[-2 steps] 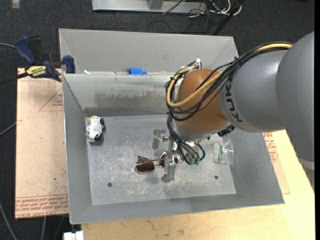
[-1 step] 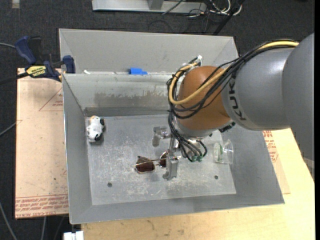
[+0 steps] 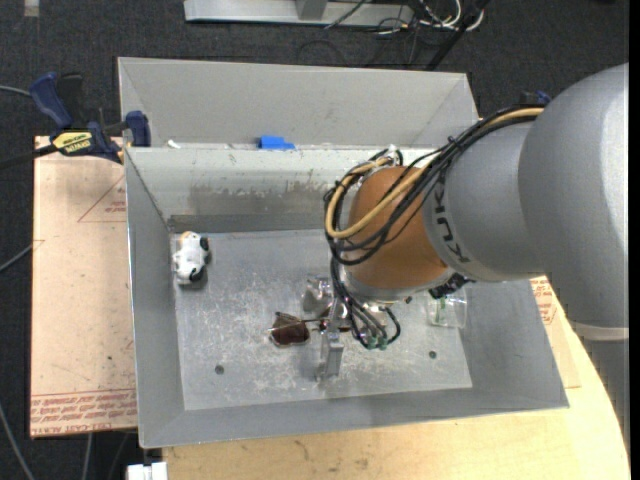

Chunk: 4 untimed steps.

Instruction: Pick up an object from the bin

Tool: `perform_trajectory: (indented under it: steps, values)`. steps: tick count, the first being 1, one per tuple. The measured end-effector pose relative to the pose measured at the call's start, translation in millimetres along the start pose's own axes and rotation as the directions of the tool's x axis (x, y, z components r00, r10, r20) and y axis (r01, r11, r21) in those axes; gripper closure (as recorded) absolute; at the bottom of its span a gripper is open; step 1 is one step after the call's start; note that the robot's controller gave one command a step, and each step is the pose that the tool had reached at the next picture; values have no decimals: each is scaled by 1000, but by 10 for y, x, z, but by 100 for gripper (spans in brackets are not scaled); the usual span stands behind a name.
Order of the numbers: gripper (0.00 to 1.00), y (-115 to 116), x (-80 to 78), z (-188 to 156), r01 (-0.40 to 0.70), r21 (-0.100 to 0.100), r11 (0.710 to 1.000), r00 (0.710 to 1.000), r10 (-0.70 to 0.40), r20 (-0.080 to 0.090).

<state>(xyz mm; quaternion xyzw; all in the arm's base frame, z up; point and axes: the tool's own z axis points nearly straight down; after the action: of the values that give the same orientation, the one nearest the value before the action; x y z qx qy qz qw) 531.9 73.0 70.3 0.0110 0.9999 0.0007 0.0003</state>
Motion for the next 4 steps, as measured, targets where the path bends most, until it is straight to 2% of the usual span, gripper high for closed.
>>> perform_trajectory:
  steps: [1, 4]
  values:
    - [100, 33, -178, -3, 60, 0, 998, 998, -60, 4]
    - [100, 32, -161, -86, 59, 0, 998, 998, -59, -4]
